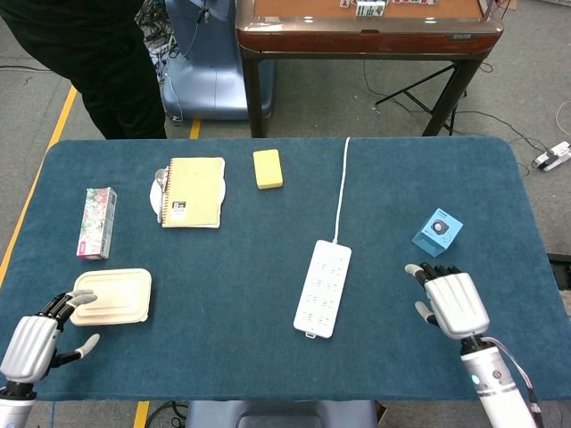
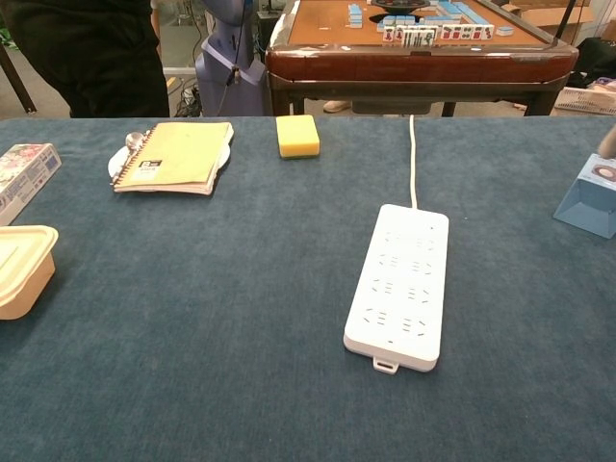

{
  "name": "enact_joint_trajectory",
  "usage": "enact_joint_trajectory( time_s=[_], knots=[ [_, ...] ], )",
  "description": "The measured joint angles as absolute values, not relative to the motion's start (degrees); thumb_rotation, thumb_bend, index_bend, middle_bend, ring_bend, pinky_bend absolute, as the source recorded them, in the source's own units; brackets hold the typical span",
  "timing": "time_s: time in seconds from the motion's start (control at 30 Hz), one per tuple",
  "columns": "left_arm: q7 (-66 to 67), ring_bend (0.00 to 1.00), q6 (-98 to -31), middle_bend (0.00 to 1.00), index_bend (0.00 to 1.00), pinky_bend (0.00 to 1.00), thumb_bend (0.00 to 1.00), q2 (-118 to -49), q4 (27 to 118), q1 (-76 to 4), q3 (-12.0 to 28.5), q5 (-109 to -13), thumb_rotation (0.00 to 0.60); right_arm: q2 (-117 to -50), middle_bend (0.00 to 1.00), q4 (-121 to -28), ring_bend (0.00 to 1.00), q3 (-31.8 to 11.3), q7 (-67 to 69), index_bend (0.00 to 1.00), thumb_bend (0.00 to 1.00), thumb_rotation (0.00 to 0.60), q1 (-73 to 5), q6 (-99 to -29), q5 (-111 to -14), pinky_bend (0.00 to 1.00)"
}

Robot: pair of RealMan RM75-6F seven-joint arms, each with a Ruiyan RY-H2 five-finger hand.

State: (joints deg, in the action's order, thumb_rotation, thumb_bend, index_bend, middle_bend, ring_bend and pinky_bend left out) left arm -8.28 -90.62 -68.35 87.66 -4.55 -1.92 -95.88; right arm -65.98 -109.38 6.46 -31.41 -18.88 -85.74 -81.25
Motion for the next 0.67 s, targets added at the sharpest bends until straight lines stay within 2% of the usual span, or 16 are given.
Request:
enact_joint_trajectory(
  time_s=[0.23, 0.67],
  knots=[
    [-7.97, 0.26, -90.85, 0.28, 0.35, 0.60, 0.23, -68.51, 87.81, -4.48, -1.90, -96.06, 0.600, -64.82, 0.37, -105.89, 0.44, 8.27, -25.45, 0.30, 0.19, 0.600, -12.53, -90.25, -83.16, 0.51],
    [-8.78, 0.26, -90.33, 0.28, 0.35, 0.60, 0.23, -68.23, 87.96, -4.93, -1.43, -95.60, 0.600, -61.72, 0.37, -103.99, 0.43, 6.09, -18.90, 0.30, 0.20, 0.600, -9.30, -88.93, -84.20, 0.51]
  ],
)
